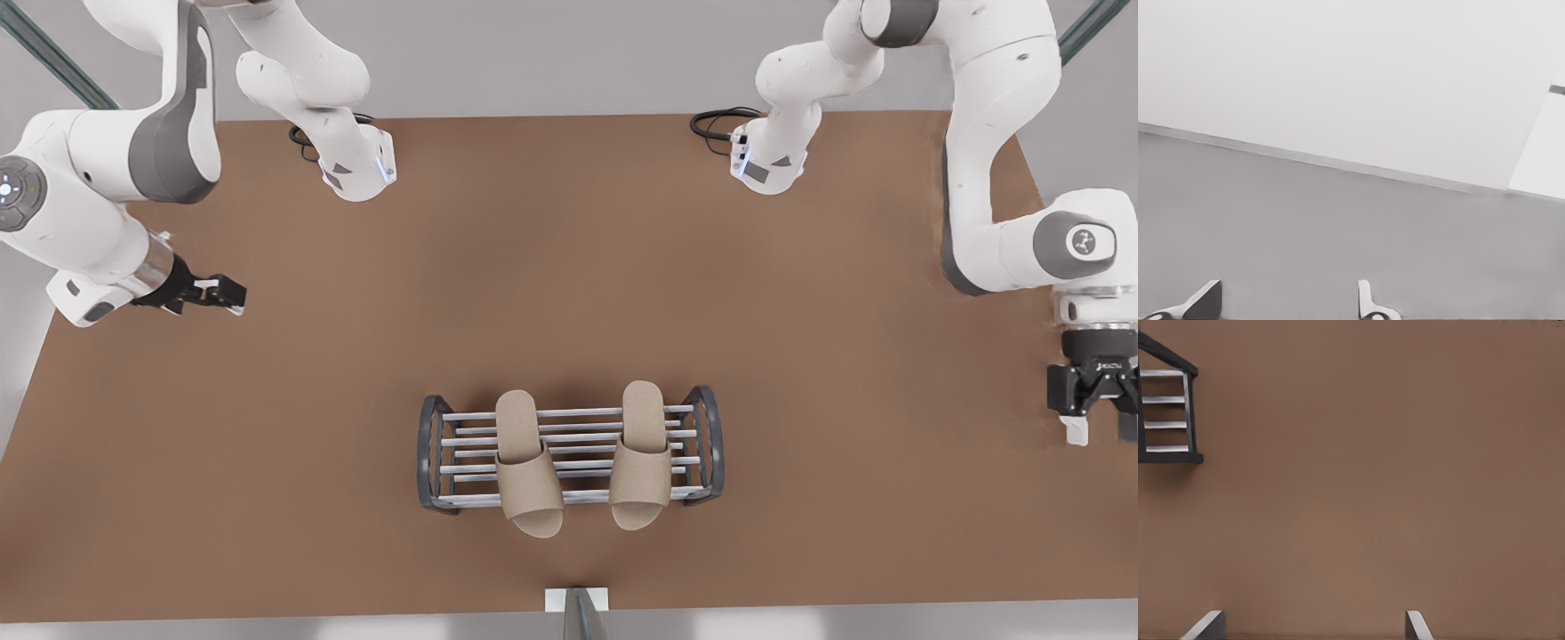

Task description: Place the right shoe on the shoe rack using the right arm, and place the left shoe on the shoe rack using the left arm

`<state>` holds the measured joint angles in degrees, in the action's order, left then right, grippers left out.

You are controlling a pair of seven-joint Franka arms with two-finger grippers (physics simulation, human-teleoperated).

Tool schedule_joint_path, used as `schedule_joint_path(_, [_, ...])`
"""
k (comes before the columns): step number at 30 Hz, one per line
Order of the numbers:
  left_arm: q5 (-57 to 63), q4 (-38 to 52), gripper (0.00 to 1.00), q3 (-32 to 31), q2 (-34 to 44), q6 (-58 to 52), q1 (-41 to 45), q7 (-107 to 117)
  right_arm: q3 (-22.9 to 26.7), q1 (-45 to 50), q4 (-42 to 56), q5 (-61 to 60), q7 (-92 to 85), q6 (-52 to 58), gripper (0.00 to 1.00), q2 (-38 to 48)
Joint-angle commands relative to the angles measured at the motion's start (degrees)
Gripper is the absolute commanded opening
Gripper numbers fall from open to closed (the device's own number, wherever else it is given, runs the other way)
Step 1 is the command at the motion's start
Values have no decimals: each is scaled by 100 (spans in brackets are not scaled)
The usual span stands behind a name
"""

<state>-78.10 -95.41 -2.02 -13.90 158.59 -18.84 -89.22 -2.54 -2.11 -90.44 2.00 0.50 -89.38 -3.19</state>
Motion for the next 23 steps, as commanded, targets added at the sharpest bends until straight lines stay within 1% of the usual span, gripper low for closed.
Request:
schedule_joint_path(1, [7341, 92, 100, -332, 413, -6434, 361, 2681, -1, 53, 0, -6, -938, -36, 100, 3])
schedule_joint_path(2, [9388, 329, 100, -747, 449, -7455, 828, 4826, -1, 53, -9, -41, -938, -53, 100, -6])
schedule_joint_path(3, [8832, 418, 100, -747, 493, -7780, 1083, 7234, -1, 44, -27, -76, -946, -53, 100, 3])
schedule_joint_path(4, [7691, 470, 100, -712, 467, -7940, 1268, 10058, -1, 44, -36, -76, -946, -53, 100, 3])
schedule_joint_path(5, [7247, 707, 100, -554, 449, -8273, 1277, 10714, -1, 44, -36, -76, -946, -53, 100, -6])
schedule_joint_path(6, [7239, 726, 100, -554, 432, -8572, 1277, 10750, -1, 44, -44, -94, -946, -53, 100, 2])
schedule_joint_path(7, [7641, 708, 100, -563, 274, -8609, 1277, 10750, -1, 44, -79, -94, -946, -53, 100, 11])
schedule_joint_path(8, [7871, 638, 100, -571, 273, -8450, 1312, 10829, -1, 44, -79, -94, -946, -62, 100, 3])
schedule_joint_path(9, [8029, -681, 100, -589, 537, -6349, 1840, 10847, -1, 35, -88, -94, -946, -62, 100, -6])
schedule_joint_path(11, [8021, -654, 100, -589, 537, -6797, 1840, 10820, -1, 35, -79, -94, -938, -62, 100, -6])
schedule_joint_path(13, [8056, -487, 100, -598, 537, -7606, 1840, 10170, -1, 35, -79, -94, -946, -71, 100, -15])
schedule_joint_path(15, [8021, -399, 100, -615, 484, -8283, 1866, 10020, -1, 35, -88, -94, -946, -71, 100, -6])
schedule_joint_path(16, [8003, -356, 100, -624, 388, -8266, 1866, 10064, -1, 35, -88, -94, -946, -71, 100, -6])
schedule_joint_path(17, [7687, 171, 100, -615, 186, -8257, 1875, 10073, -1, 35, -88, -94, -946, -71, 100, -15])
schedule_joint_path(23, [7660, 260, 100, -607, 80, -8266, 1893, 10082, -1, 35, -88, -94, -946, -71, 100, -24])
